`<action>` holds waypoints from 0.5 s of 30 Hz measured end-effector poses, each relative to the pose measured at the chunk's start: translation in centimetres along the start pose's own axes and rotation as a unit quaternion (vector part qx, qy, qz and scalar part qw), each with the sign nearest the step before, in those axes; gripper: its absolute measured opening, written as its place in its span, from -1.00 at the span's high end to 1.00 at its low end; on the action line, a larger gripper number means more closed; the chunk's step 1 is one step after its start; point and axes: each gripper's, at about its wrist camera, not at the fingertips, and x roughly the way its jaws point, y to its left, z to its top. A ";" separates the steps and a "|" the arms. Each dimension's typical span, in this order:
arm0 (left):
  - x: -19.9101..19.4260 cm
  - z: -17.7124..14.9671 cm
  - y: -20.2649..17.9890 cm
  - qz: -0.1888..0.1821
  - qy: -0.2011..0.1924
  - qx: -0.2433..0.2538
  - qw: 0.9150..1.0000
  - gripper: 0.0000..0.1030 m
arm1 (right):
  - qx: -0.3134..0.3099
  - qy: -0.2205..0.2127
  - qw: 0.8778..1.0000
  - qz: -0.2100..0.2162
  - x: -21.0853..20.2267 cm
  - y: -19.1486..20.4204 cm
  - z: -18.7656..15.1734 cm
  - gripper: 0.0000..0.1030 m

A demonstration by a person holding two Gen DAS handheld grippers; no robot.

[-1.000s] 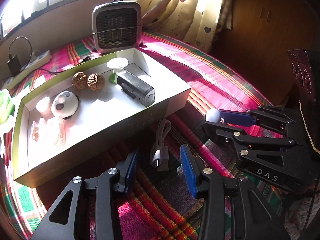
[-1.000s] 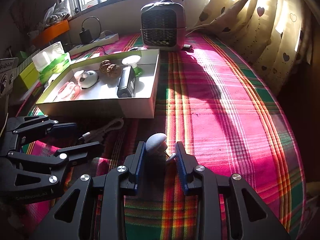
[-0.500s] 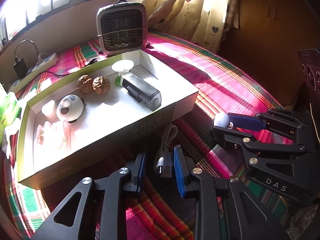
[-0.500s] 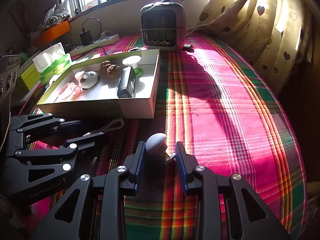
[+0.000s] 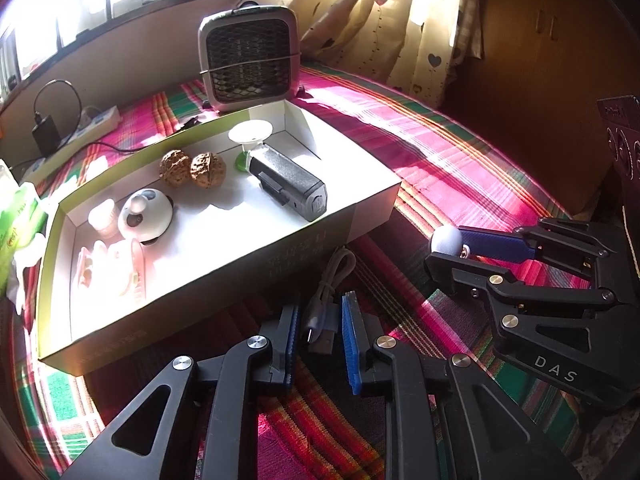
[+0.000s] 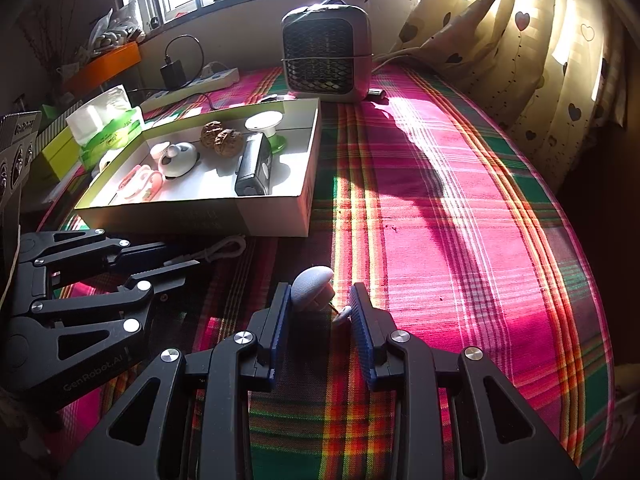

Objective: Organize objects
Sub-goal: 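Grasp the white cable with the left tool while the right tool holds the white object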

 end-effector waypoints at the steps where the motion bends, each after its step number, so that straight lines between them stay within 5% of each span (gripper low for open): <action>1: 0.0 0.0 0.0 -0.001 0.000 -0.001 1.000 0.67 | 0.000 0.000 1.000 0.000 0.0 0.0 0.0 0.40; 15: -0.1 -0.1 0.1 -0.005 -0.002 -0.005 1.000 0.68 | -0.004 0.001 1.000 -0.004 0.1 0.2 0.0 0.40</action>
